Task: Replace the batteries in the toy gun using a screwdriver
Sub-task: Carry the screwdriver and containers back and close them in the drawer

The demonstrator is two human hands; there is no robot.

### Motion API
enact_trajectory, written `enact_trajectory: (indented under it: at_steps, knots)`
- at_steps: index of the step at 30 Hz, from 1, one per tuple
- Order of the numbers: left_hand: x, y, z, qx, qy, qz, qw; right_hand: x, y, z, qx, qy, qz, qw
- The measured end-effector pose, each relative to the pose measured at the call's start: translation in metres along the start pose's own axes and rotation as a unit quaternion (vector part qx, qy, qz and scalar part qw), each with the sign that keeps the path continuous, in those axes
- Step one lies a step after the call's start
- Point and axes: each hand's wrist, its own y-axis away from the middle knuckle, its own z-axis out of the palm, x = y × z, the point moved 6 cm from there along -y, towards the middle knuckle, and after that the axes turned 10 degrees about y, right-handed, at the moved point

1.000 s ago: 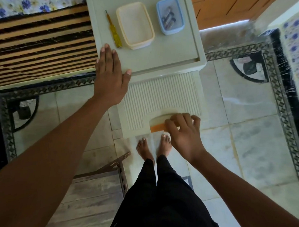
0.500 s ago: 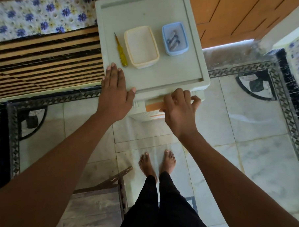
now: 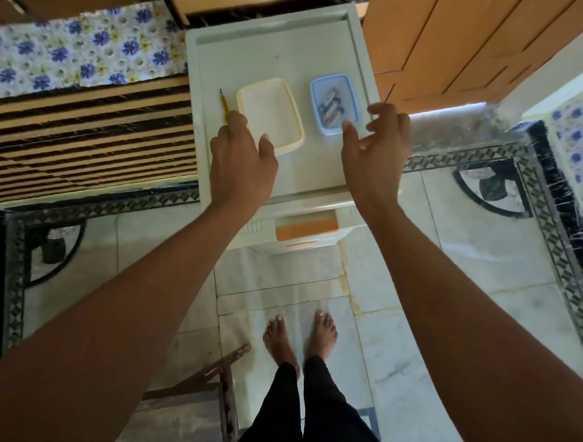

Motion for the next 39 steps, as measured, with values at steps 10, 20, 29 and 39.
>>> enact_trajectory:
  at_steps: [10, 20, 29, 39]
  knots:
    - [-0.007, -0.005, 0.012, 0.013, 0.083, -0.100, 0.991, 0.011, -0.025, 0.017, -0.130, -0.043, 0.155, 0.978]
    - [-0.009, 0.115, 0.009, -0.045, 0.243, -0.073, 0.966, 0.066, 0.101, -0.069, -0.063, -0.138, 0.158, 0.976]
    - [-0.052, 0.207, 0.043, -0.149, 0.273, -0.031, 0.950, 0.134, 0.206, -0.093, -0.046, -0.133, 0.283, 0.949]
    - [-0.124, 0.167, 0.114, -0.138, 0.178, -0.090, 0.970, 0.181, 0.185, 0.003, -0.099, -0.096, 0.290, 0.947]
